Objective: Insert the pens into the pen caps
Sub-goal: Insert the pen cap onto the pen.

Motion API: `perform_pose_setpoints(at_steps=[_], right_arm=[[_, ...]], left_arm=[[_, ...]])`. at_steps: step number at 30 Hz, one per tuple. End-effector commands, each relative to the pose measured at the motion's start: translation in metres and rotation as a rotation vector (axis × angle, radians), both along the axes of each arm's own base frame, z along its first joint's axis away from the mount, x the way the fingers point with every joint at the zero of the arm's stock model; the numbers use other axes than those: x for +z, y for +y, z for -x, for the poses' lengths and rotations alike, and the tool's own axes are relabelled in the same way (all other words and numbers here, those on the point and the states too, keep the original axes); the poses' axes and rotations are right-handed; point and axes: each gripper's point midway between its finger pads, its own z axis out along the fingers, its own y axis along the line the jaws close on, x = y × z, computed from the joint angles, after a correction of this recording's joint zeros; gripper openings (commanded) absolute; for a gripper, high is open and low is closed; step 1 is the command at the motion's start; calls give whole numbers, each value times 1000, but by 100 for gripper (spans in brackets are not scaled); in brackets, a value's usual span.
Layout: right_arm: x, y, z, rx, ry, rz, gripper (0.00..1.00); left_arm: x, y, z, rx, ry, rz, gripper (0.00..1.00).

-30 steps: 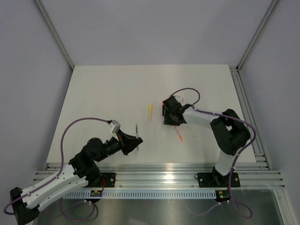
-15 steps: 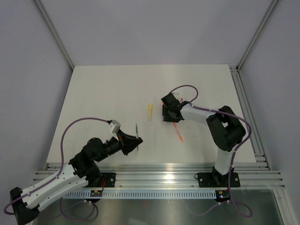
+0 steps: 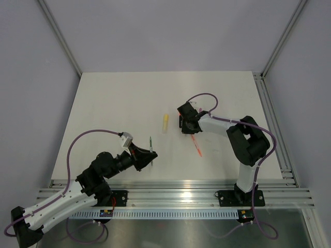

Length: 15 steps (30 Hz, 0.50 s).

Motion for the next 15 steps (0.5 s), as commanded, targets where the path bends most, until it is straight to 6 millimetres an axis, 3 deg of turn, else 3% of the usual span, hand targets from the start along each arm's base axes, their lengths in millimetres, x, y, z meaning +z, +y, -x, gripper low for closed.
perform_pose_setpoints(at_steps=[1,5,8,15], right_arm=[[-15,-13,14,8,60,57,18],[-10,-15,19,22,79,73,20],[-7,-14,24,45,102,90,27],[-10,-13,26,64,139,114,28]], left_arm=[[14,-1,-2,5,-48,39,0],[15,0,-3,10,-51,38,0],[13,3,-2,21,-46,44,0],[15,8,-4,45,-60,44,0]])
